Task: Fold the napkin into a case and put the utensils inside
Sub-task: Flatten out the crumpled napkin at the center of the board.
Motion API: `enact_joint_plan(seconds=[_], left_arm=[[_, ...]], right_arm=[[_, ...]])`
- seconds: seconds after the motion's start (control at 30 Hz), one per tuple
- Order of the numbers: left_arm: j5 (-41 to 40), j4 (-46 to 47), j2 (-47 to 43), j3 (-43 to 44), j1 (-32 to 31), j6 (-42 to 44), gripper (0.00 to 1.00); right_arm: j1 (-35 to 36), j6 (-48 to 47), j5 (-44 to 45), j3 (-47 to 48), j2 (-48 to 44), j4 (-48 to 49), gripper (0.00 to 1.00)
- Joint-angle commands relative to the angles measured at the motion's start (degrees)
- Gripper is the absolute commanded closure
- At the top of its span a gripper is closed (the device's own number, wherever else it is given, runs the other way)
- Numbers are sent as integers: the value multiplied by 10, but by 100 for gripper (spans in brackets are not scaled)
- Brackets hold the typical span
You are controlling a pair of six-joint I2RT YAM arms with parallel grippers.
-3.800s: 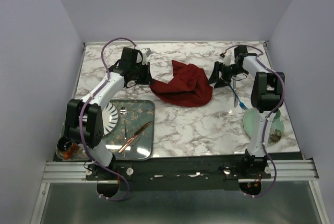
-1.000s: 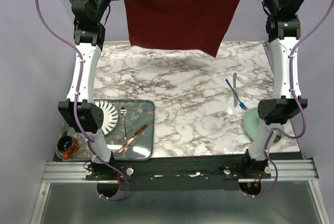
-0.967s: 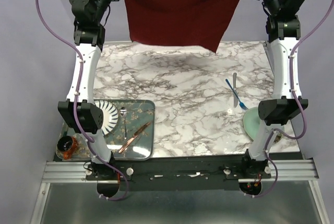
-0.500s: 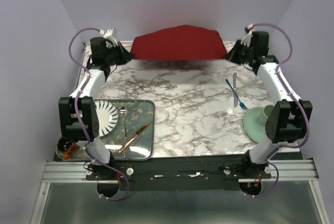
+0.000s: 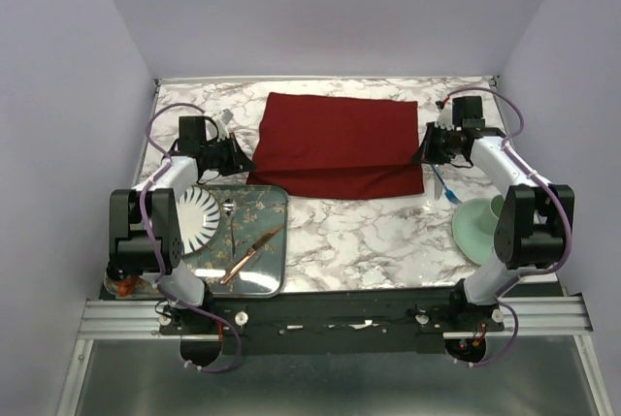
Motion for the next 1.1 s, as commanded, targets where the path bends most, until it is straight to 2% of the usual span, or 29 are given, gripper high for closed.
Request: enact_joint_plan(seconds=[0.0, 0.13, 0.7, 1.07], left_arm=[[-13, -27, -59, -29, 25, 40, 100], [-13, -47, -107, -38, 25, 61, 100], [-24, -122, -235, -56, 25, 141, 100], [-23, -212, -331, -93, 24, 216, 100]], right_arm=[[-19, -53, 42, -17, -33, -43, 99], [-19, -64, 21, -25, -57, -62, 99], [-19, -87, 31, -78, -180, -97, 99], [-19, -110, 34, -120, -253, -134, 99]])
